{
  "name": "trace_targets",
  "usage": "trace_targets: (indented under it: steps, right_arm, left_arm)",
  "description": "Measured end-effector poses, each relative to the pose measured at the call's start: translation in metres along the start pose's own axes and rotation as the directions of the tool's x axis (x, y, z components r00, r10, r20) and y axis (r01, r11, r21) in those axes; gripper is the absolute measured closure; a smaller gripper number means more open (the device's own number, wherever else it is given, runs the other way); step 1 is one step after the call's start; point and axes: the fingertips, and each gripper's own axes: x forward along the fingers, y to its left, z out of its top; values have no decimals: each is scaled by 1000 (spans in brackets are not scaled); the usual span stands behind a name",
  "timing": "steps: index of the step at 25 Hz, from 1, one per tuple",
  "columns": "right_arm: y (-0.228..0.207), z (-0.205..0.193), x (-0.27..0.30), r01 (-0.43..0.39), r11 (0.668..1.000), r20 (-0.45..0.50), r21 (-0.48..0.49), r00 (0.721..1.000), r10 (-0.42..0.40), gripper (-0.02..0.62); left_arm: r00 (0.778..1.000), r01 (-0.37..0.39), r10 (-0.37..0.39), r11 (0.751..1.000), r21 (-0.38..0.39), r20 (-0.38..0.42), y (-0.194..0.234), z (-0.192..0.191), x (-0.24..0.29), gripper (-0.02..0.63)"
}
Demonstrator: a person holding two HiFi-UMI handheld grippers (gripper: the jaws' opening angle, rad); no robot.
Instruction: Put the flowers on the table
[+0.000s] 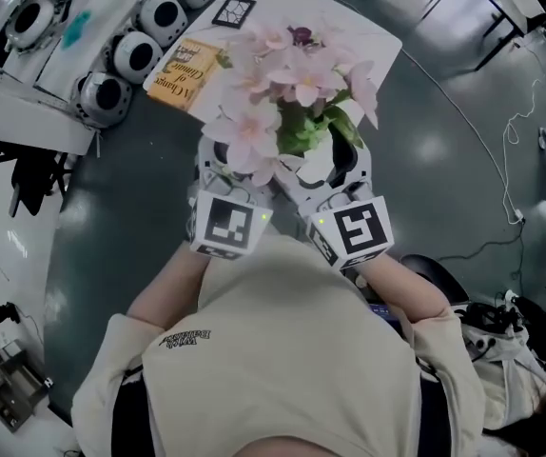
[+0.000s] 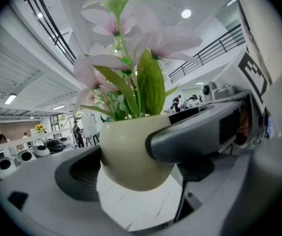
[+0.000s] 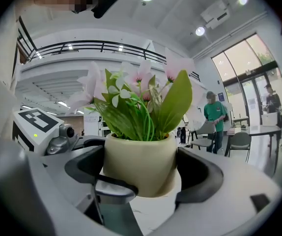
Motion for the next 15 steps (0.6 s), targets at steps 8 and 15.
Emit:
trace_targets:
  steps: [8, 15]
  right_arm:
    - [-38, 6, 69, 48, 999, -28, 6, 998, -48, 137]
    - [-61, 15, 123, 78, 997, -23, 16, 997, -77, 137]
  left_arm:
    - [999, 45, -45, 999, 7, 3, 58, -6, 53, 123]
    - [997, 74, -74, 997, 8, 18, 107, -8, 88, 123]
